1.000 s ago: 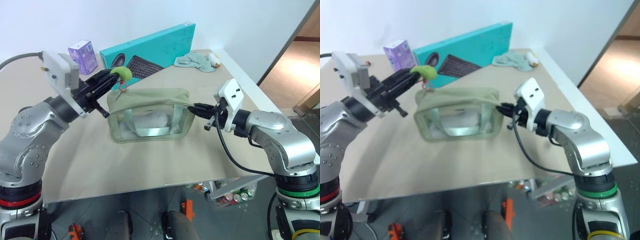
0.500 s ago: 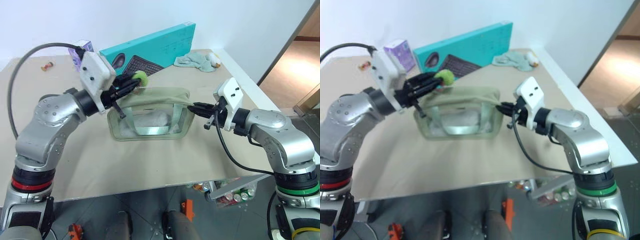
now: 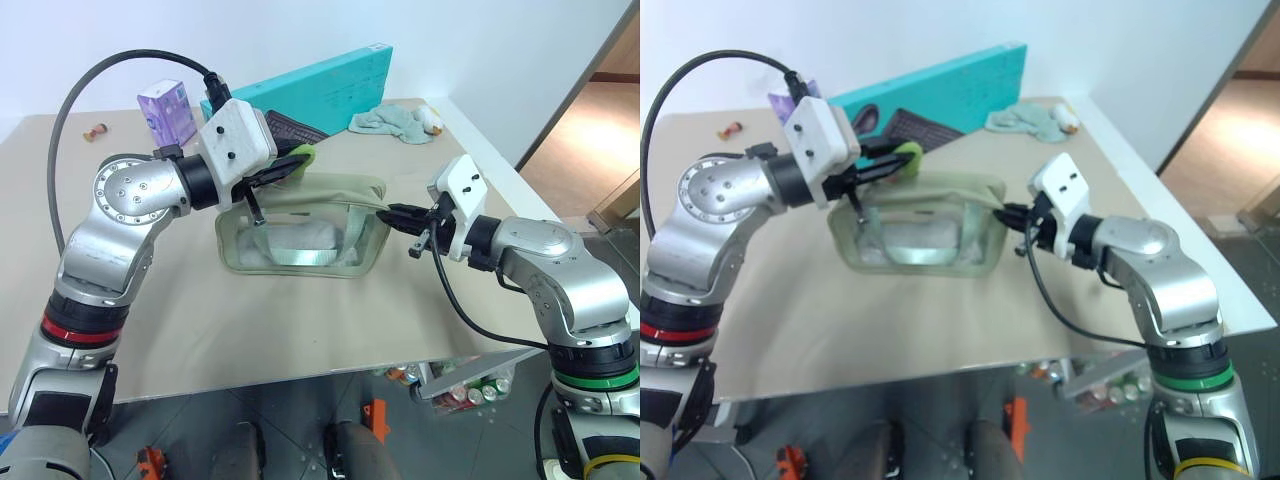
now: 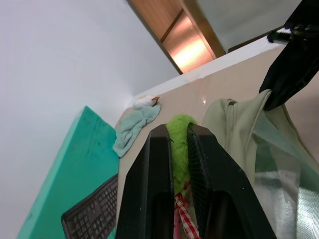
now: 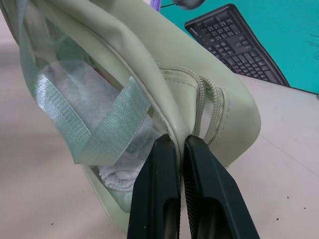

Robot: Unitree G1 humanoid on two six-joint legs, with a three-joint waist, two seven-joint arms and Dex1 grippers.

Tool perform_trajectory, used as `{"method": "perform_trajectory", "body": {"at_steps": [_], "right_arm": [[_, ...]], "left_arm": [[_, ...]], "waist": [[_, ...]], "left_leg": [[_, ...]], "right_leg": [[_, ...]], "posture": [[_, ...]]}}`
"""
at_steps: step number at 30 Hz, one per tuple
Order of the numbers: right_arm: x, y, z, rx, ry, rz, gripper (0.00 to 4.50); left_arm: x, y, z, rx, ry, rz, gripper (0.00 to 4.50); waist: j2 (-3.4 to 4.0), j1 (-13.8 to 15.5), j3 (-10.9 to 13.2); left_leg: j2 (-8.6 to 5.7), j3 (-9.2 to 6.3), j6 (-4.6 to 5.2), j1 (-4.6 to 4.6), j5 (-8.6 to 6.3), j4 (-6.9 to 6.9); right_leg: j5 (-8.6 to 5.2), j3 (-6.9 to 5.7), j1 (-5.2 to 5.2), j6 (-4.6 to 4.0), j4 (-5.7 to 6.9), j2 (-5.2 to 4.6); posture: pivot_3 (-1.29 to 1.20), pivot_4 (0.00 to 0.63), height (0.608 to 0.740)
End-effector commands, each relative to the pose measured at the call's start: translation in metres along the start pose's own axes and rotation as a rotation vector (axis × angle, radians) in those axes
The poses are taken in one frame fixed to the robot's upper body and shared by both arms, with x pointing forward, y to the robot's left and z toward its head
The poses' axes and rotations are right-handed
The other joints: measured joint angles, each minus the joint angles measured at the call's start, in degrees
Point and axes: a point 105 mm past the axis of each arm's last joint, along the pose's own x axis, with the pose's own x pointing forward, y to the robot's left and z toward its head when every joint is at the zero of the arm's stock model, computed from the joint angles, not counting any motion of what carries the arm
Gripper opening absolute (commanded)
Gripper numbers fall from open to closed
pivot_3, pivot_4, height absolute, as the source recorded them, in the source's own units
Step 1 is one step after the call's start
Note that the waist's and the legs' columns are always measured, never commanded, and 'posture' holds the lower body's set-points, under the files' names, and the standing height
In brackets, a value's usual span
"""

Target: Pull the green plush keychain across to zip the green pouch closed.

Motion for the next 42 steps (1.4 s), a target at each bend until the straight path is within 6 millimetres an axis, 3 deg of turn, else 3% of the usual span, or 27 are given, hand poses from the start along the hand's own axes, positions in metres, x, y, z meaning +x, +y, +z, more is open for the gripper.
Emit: {"method": "perform_trajectory", "body": {"at_steps": [1,5,12,18,22,27,31,32,42], "right_arm": [[-0.001,-0.003,0.015,-0.039,-0.042,-0.013,0.00],[0.000,-0.002,0.015,-0.039,-0.044,-0.011,0.00],[0.000,-0.002,0.015,-0.041,-0.040,-0.015,0.00],[-0.003,-0.001,0.012,-0.042,-0.035,-0.017,0.00],[-0.005,-0.002,0.009,-0.044,-0.030,-0.022,0.00],[-0.005,-0.003,0.008,-0.047,-0.032,-0.017,0.00],[-0.003,-0.003,0.008,-0.049,-0.036,-0.004,0.00],[-0.003,-0.003,0.008,-0.050,-0.037,-0.001,0.00],[-0.001,-0.005,0.007,-0.061,-0.035,0.008,0.00]], "left_arm": [[0.012,-0.006,0.021,0.043,-0.082,-0.039,0.54],[0.021,-0.011,0.017,0.051,-0.083,-0.046,0.54],[0.014,-0.004,0.019,0.066,-0.073,-0.039,0.54],[-0.017,0.006,0.035,-0.037,-0.131,0.021,0.54],[-0.047,0.024,0.044,-0.176,-0.173,0.147,0.54],[-0.092,0.033,0.014,-0.281,-0.065,0.344,0.54],[-0.127,0.015,-0.029,-0.339,0.087,0.477,0.54],[-0.132,0.009,-0.036,-0.358,0.107,0.493,1.08],[-0.132,-0.015,-0.065,-0.518,0.099,0.550,4.34]], "waist": [[0.00,0.0,0.0],[0.00,-0.1,0.0],[0.00,0.0,0.0],[0.00,-0.1,0.0],[0.00,-0.1,0.0],[0.01,-0.2,0.0],[-0.10,-0.2,0.0],[-0.10,-0.1,0.0],[-0.19,0.0,0.0]], "left_leg": [[0.00,-0.01,0.00,-0.01,0.00,0.00],[-0.02,0.00,0.00,0.00,0.00,0.01],[-0.01,-0.03,0.01,0.00,0.00,0.01],[0.02,-0.05,0.01,0.01,0.00,-0.01],[0.01,-0.04,0.01,0.00,0.01,0.01],[0.02,-0.07,0.02,0.11,0.01,0.02],[0.02,-0.01,0.02,0.11,0.01,0.03],[0.04,-0.01,0.02,0.07,0.02,0.03],[-0.03,0.08,0.15,0.09,0.09,0.10]], "right_leg": [[0.02,0.00,0.00,0.03,0.00,0.01],[0.06,0.02,0.00,0.10,0.00,0.01],[0.14,0.02,0.00,0.24,0.00,0.03],[0.14,0.00,-0.01,0.25,0.01,0.04],[0.15,0.01,0.01,0.27,0.01,0.01],[0.17,-0.02,0.08,0.28,0.02,0.03],[0.10,0.01,0.07,0.16,0.03,0.00],[0.03,-0.01,0.03,0.04,-0.01,0.01],[0.04,-0.02,0.08,-0.01,-0.02,-0.17]], "posture": [[0.00,0.150,0.740],[0.00,0.150,0.740],[0.00,0.150,0.740],[0.00,0.150,0.740],[0.00,0.150,0.740],[0.00,0.150,0.740],[0.00,0.150,0.740],[0.00,0.150,0.740],[0.00,0.150,0.740]]}}
